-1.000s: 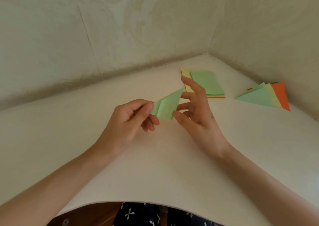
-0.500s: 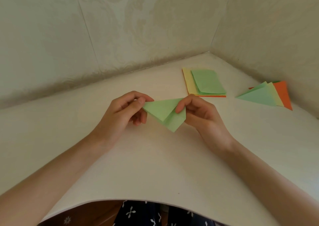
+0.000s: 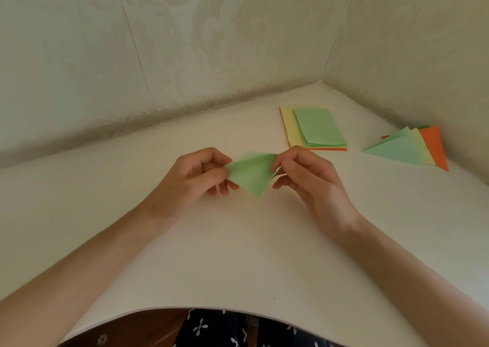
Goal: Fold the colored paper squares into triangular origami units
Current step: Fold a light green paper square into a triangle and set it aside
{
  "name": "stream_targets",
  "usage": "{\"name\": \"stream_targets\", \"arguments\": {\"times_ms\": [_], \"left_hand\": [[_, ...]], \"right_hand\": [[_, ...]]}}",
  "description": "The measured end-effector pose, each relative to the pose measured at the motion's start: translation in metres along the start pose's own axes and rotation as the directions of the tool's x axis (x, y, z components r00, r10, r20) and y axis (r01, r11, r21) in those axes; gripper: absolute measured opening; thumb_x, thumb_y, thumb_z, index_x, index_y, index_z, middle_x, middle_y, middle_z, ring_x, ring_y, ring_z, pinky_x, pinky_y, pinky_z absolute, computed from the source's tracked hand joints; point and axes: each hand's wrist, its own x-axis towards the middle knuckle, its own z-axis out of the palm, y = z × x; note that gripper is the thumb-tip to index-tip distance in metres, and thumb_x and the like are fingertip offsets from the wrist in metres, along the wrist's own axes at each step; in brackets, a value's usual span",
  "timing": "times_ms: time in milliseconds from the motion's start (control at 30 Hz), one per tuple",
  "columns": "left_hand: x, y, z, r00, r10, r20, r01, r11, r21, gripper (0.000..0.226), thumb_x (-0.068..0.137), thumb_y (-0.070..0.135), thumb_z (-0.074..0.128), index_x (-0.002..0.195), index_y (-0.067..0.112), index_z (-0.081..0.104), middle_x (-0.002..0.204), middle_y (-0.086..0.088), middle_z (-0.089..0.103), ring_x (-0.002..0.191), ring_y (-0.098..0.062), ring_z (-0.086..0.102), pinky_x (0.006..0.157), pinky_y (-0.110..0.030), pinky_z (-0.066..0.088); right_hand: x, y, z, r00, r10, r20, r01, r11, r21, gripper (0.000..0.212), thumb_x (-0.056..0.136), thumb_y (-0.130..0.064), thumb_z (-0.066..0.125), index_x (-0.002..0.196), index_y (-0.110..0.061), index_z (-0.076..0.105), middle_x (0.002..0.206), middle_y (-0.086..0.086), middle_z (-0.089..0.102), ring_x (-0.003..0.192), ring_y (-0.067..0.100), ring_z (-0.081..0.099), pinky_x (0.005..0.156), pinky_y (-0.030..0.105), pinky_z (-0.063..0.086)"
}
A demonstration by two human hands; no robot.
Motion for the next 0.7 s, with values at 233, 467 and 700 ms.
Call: {"name": "stream_targets", "arguments": {"times_ms": [233,467,700], "left_hand": [[0.001,0.004,0.005,1.0,-0.024,0.014,0.024,0.999,0.045,0.028,0.087,0.027,0.054,0.073,0.004,0.057,0.059,0.003,0.066,0.055,-0.008,0.057,0.056,-0.017,0.042],[0.0,0.002,0.005,0.999,-0.034,0.033,0.032,0.998,0.044,0.045,0.095,0.038,0.035,0.079,0.009,0.065,0.069,-0.002,0.069,0.062,-0.016,0.062,0.06,-0.023,0.046],[0.001,0.004,0.003,0.996,-0.085,0.016,0.085,0.996,-0.002,0.031,0.086,0.036,0.055,0.089,0.009,0.069,0.073,-0.003,0.07,0.067,-0.013,0.065,0.063,-0.022,0.05]], "right_hand": [[-0.002,-0.002,0.011,0.996,-0.045,-0.081,0.035,0.993,-0.113,0.005,0.089,-0.007,0.057,0.087,-0.012,0.055,0.069,-0.003,0.058,0.06,0.007,0.051,0.06,0.019,0.043],[-0.002,-0.004,0.01,0.988,0.065,-0.137,-0.075,0.995,-0.069,0.018,0.091,0.002,0.054,0.101,-0.014,0.051,0.065,0.009,0.054,0.052,0.013,0.047,0.053,0.023,0.04],[-0.002,-0.004,0.009,0.993,0.066,-0.097,-0.069,0.997,-0.032,0.029,0.087,0.008,0.051,0.079,-0.013,0.07,0.069,0.0,0.063,0.056,0.016,0.057,0.052,0.025,0.048]]}}
